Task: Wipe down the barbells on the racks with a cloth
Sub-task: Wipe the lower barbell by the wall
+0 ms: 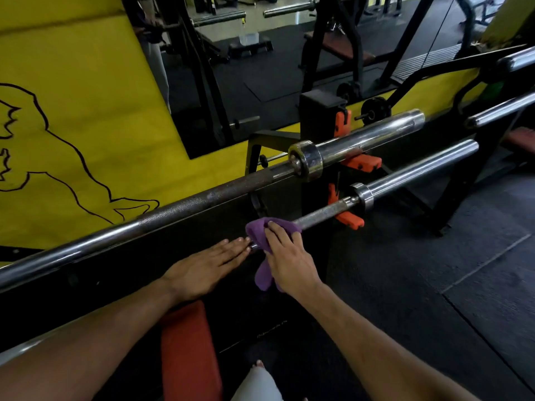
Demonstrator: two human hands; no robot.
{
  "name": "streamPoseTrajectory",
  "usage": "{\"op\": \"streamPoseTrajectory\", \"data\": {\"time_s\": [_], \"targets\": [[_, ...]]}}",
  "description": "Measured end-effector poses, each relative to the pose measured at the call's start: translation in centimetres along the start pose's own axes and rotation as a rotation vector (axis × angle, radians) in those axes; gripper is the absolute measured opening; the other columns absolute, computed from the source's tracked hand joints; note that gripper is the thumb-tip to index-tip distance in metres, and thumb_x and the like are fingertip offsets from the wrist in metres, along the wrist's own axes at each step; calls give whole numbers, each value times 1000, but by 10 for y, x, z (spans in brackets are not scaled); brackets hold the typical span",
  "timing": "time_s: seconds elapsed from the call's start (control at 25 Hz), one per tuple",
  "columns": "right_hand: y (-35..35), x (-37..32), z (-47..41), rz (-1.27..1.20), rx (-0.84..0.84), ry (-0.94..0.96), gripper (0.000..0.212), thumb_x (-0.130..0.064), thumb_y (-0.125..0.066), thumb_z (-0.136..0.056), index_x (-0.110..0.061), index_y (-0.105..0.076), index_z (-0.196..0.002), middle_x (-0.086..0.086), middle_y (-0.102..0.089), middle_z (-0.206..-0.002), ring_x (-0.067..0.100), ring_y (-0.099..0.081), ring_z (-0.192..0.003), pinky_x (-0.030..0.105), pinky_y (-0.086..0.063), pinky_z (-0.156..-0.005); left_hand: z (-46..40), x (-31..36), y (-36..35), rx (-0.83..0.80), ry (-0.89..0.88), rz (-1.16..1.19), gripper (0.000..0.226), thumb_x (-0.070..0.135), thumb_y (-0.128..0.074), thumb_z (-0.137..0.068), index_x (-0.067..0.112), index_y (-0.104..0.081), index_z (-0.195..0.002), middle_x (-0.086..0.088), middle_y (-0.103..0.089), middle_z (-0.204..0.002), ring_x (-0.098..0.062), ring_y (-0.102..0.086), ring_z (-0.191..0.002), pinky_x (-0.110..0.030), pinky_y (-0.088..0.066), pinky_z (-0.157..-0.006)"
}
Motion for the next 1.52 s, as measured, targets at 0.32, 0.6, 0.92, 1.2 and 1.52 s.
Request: {"op": "streamPoseTrajectory", "data": {"time_s": [0.32, 0.6, 0.92, 1.2, 1.52], "targets": [[80, 81, -26, 207, 92, -335, 36, -17, -56, -94, -20, -48, -129, -2, -51, -131, 31, -50, -119, 44, -50, -80, 2, 4, 0, 68, 14, -57, 92, 7, -57, -80, 10, -14, -161, -10, -2, -169, -16, 6, -156, -30, 7, -124], [46, 46, -26, 105, 124, -280, 42, -18, -57, -93, -18, -48, -135, 2, -49, -134, 34, -51, -114, 40, -46, -83, 0, 4, 2, 19, 23, -24, 97, 8, -64, -83, 11, -8, -162, -7, 4, -169, -16, 5, -156, -30, 5, -125], [19, 23, -4, 92, 52, -78, 60, -24, -57, -96, -28, -30, -150, -10, -35, -151, 22, -41, -132, 43, -56, -92, 1, 4, 7, 9, 24, -40, 95, 11, -66, -82, 11, -13, -161, -11, -14, -168, -16, 4, -155, -30, 5, -124], [59, 86, -22, 68, 252, -389, 50, -19, -54, -97, -24, -38, -144, -4, -39, -147, 29, -53, -107, 42, -46, -75, 1, 4, 6, 19, 5, 16, 96, 6, -65, -82, 10, -12, -161, -9, -8, -169, -16, 0, -156, -33, -4, -126], [-4, 10, 10, -152, 170, -61, 60, -23, -57, -98, -30, -33, -152, -13, -29, -158, 10, -43, -124, 29, -47, -100, 0, 3, 8, -6, 5, 16, 89, 9, -58, -85, 11, -12, -161, -9, -10, -167, -14, 8, -155, -30, 6, -124]]}}
Point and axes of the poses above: each hand's wrist, its own z-axis away from the middle knuckle, its own y-axis out of the back of the hand, x = y × z, the point moved 1 cm from there along -z, towards the middle knuckle
